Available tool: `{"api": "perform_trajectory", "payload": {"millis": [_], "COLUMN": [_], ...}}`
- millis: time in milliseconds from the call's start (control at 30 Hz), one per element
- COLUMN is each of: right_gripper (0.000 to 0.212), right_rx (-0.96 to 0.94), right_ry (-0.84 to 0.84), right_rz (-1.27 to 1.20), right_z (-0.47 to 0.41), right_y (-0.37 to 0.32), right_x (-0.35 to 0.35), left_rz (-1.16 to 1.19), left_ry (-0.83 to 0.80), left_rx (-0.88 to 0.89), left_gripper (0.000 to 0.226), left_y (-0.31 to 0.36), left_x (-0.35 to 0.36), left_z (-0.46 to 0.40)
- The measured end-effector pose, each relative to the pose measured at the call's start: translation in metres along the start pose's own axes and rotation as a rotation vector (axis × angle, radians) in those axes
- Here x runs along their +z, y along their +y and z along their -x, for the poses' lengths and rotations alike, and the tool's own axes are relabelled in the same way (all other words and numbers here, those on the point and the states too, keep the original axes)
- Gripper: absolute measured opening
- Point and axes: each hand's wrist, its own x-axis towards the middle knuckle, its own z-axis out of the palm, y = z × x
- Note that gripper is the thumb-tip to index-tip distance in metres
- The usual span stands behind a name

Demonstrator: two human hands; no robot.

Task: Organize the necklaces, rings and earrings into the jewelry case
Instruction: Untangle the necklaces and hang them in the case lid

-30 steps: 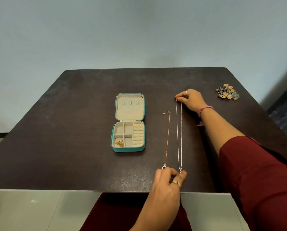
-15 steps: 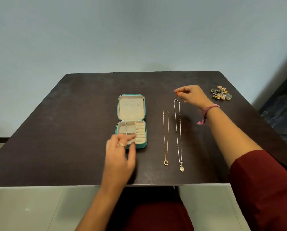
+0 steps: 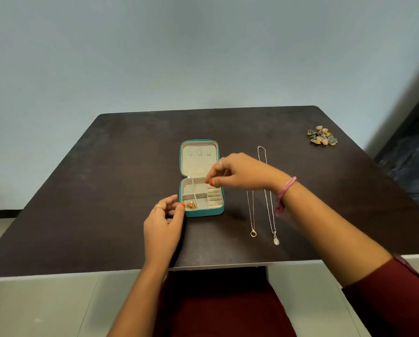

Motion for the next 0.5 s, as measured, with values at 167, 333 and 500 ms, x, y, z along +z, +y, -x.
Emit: {"api": "perform_trajectory", "payload": {"millis": [167,333,500], "right_gripper": [0.02,0.02,0.021], "right_rx": [-0.087,-0.07,-0.033], "right_ry": [-0.04,-0.015,-0.033], "right_rz": [0.15,0.495,0.653], "right_z": [-0.016,-0.029,-0.039], "right_y": [-0.022,-0.036,-0.048], "right_x": [0.029,0.046,0.051], "left_rz": [0.074,0.102,0.1], "left_ry": [0.013,0.022,0.019], "left_rx": [-0.015,-0.025,-0.026], "left_gripper": [0.019,0.018,0.017], "left_y": [0.0,-0.001,-0.002], "left_x": [-0.001,-0.003,-0.004], "left_z": [0.0,0.0,0.0]}}
